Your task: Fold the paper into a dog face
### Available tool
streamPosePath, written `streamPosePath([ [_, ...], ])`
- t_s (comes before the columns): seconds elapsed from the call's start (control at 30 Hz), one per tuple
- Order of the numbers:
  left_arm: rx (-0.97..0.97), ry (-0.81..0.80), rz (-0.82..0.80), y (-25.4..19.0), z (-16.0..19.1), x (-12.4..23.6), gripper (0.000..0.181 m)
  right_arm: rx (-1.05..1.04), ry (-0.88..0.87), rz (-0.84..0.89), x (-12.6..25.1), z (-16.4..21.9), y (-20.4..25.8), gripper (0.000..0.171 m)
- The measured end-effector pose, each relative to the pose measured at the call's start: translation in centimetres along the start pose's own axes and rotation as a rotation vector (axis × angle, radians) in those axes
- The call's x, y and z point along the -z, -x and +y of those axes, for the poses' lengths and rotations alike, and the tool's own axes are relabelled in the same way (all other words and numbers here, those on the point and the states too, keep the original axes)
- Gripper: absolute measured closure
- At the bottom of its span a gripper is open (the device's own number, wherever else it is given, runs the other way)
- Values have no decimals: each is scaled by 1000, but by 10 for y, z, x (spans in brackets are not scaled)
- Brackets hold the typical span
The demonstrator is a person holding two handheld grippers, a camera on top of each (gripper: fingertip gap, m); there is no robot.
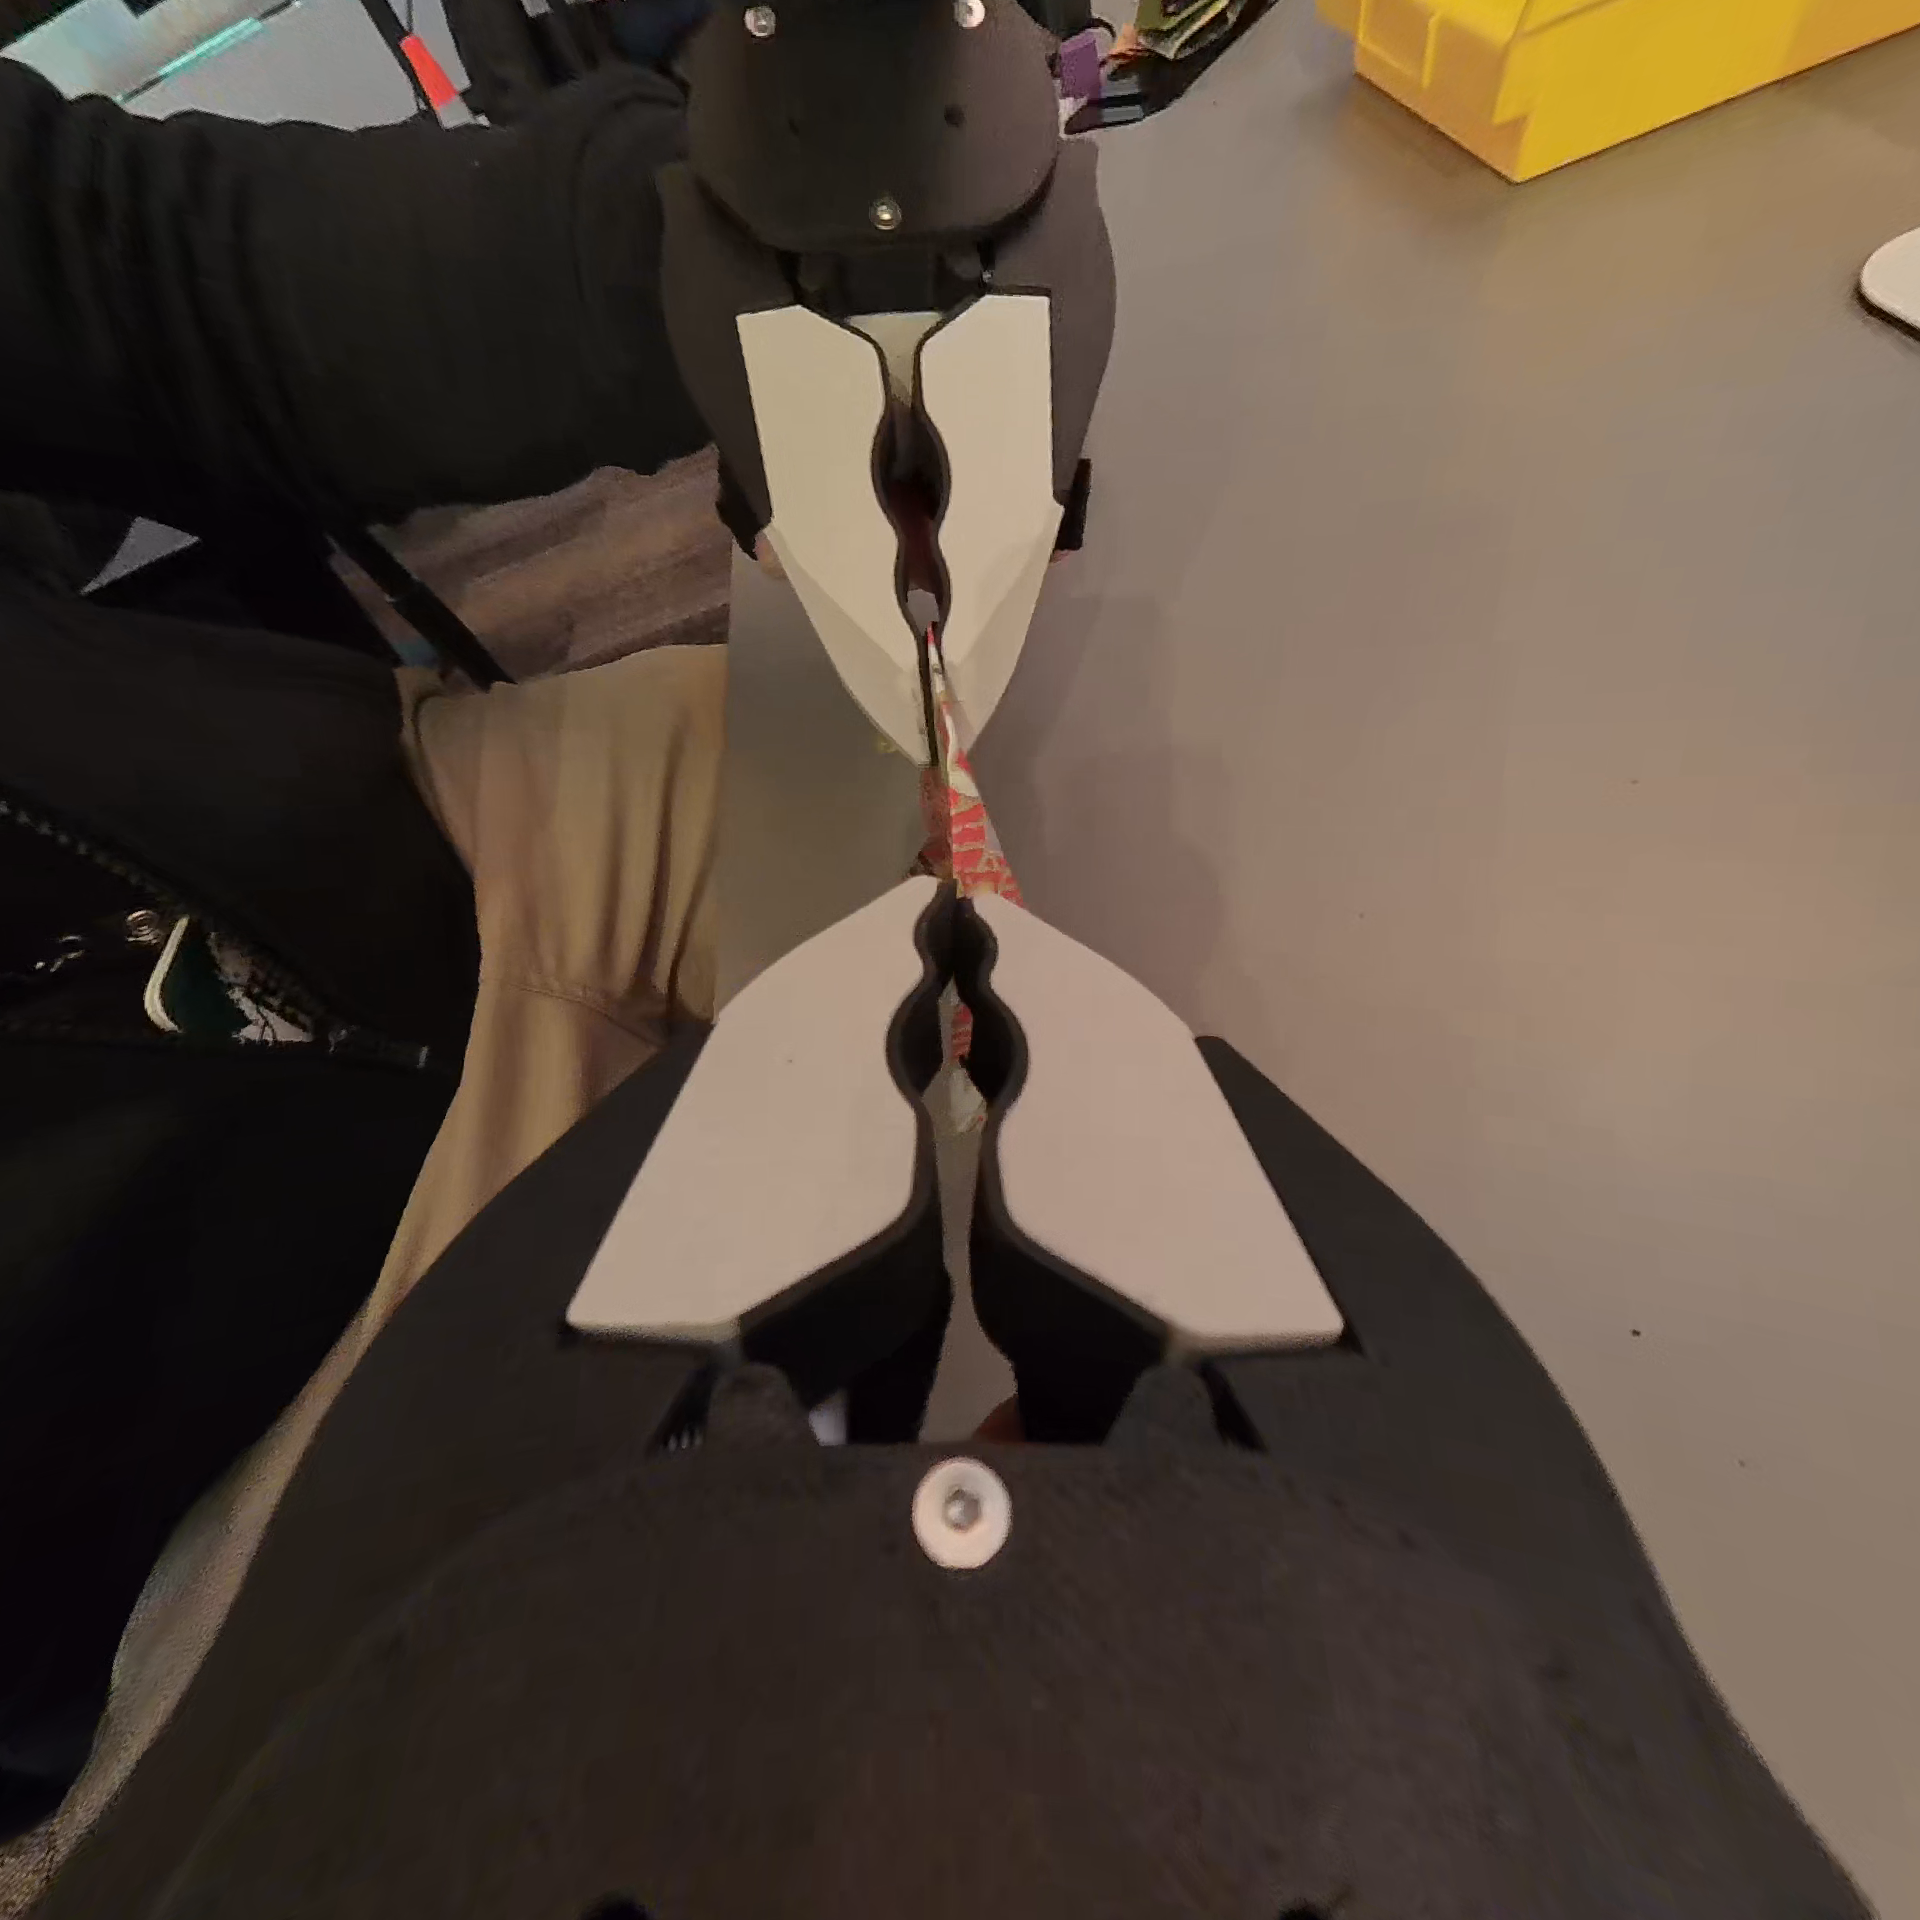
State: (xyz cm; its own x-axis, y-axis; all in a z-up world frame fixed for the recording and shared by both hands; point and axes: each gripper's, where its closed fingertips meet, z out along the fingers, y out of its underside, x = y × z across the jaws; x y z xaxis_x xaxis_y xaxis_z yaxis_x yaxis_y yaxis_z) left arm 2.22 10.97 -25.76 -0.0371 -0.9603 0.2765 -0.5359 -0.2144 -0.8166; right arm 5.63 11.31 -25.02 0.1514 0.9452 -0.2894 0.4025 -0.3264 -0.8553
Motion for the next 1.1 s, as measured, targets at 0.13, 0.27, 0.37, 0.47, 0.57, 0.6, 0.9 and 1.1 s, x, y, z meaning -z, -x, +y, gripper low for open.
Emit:
streamPosePath([
  [0.13,-13,-4,0,0,0,3,181,-26,-46,29,2,-6,-7,159],
  [0.27,-7,-22,50,-7,-3,3,181,31,-8,6,-4,0,0,164],
  [0.37,-11,-12,37,-6,-1,2,181,47,11,-11,-8,3,3,171],
  [0.47,2,-36,19,-1,-3,7,164,-19,-59,-32,-3,-6,1,171],
  [0.57,28,-86,40,2,-5,15,160,-67,-115,-49,3,-11,-1,171],
  [0.6,31,-104,48,2,-5,18,164,-81,-132,-60,5,-12,-1,171],
  [0.9,43,-180,64,6,-9,27,167,-135,-174,-76,9,-13,-5,171],
  [1.1,76,-249,59,12,-15,34,181,-189,-214,-77,15,-14,-12,171],
])
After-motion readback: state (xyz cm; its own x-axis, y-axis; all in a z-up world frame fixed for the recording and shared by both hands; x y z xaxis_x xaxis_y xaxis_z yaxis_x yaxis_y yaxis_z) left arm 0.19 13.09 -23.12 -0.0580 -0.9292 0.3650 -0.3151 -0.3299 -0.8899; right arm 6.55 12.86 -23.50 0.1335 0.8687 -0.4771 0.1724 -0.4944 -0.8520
